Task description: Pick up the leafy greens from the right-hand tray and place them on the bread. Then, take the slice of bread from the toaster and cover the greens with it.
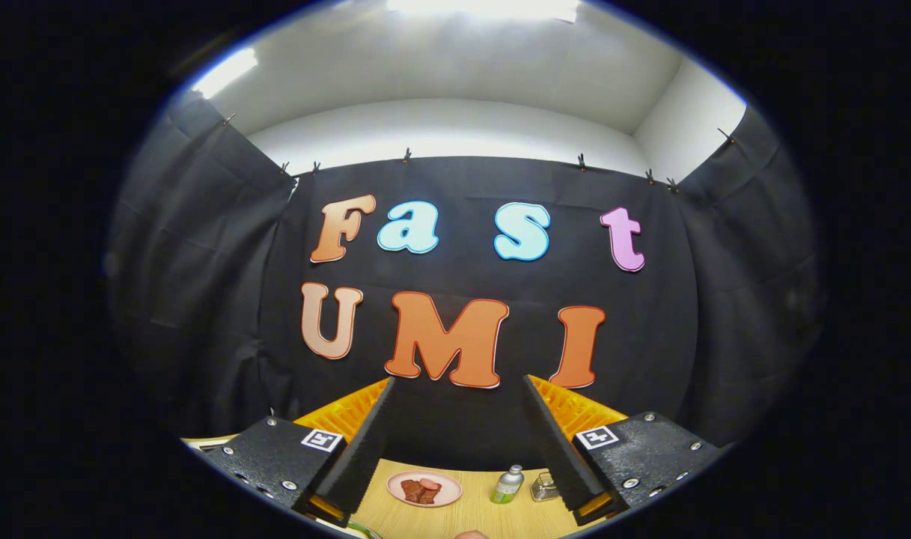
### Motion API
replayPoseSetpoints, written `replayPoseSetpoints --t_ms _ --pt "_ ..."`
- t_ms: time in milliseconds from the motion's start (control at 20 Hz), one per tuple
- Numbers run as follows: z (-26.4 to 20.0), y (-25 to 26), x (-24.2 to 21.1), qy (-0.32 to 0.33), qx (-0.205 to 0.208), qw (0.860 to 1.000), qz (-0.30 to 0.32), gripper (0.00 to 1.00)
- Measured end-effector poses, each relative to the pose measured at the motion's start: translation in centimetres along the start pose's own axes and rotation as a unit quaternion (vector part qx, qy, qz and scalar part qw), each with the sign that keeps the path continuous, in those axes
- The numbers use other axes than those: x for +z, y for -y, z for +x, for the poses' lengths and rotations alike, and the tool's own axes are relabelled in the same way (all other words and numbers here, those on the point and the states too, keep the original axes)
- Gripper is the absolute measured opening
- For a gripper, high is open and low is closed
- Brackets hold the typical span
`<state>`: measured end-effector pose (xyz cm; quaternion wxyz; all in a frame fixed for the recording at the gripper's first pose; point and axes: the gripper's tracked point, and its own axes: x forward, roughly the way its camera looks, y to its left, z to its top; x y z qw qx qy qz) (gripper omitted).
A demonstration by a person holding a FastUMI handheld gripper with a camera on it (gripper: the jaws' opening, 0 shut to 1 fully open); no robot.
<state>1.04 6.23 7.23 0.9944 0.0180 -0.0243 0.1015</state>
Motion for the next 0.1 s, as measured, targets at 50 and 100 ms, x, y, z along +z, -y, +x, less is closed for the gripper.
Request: replayPoseSetpoints --t_ms 50,100 --pt "-0.1 0.06 -0.1 -0.001 -0.001 1.0 0.001 0.97" --pt "-0.14 -0.04 -0.13 -0.002 0.001 1.0 0.002 0.97"
